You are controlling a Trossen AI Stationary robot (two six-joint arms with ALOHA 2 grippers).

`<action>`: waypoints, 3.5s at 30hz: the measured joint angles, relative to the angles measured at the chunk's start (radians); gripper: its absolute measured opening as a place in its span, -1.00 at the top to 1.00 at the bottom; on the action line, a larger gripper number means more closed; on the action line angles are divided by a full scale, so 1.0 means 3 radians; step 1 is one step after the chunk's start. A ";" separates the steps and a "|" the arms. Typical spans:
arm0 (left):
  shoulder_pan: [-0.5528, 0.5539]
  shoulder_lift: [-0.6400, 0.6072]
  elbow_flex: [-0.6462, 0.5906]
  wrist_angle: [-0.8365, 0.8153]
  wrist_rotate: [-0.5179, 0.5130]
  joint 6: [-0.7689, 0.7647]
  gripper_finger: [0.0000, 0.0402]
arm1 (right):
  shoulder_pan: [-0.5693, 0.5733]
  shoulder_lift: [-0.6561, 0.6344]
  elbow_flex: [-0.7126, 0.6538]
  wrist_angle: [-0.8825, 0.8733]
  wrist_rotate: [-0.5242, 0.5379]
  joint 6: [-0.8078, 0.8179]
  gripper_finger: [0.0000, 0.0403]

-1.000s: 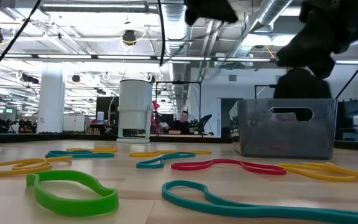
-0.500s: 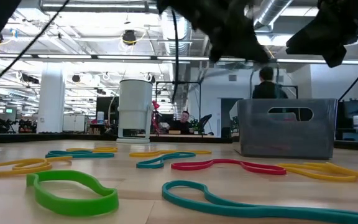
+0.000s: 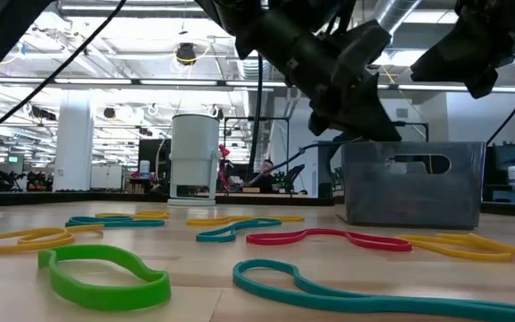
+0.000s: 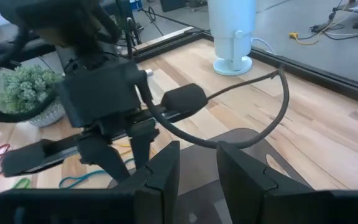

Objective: Pick and place items into bin
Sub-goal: Put the blue rubber band into the black bin, then put the yellow rubber band into the black bin

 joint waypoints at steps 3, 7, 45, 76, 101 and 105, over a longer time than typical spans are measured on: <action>-0.0002 0.0045 0.0005 0.0002 0.0041 0.0064 1.00 | 0.0000 0.0001 0.0000 0.0000 -0.0001 0.0000 0.50; 0.0000 0.0065 0.0000 -0.0060 0.0043 0.0106 0.98 | 0.0000 0.0001 0.0000 0.0000 -0.0001 0.0000 0.50; -0.0130 -0.1725 0.0678 -0.3774 -0.1347 -0.0182 0.45 | 0.0204 -0.0549 0.0437 -0.0707 -0.1050 -0.0230 0.50; -0.0193 -0.2820 -0.3639 0.0076 -0.0817 -0.1577 0.45 | 0.0884 0.0242 0.0252 -0.0343 -0.0776 0.0374 0.50; -0.0313 -0.1860 -0.3173 -0.0003 -0.0528 -0.1511 0.46 | 0.0736 0.0242 0.0252 -0.0440 -0.0788 0.0351 0.50; -0.0434 -0.1860 -0.3173 -0.0055 -0.0648 -0.1536 0.50 | 0.0736 0.0242 0.0252 -0.0443 -0.0789 0.0350 0.50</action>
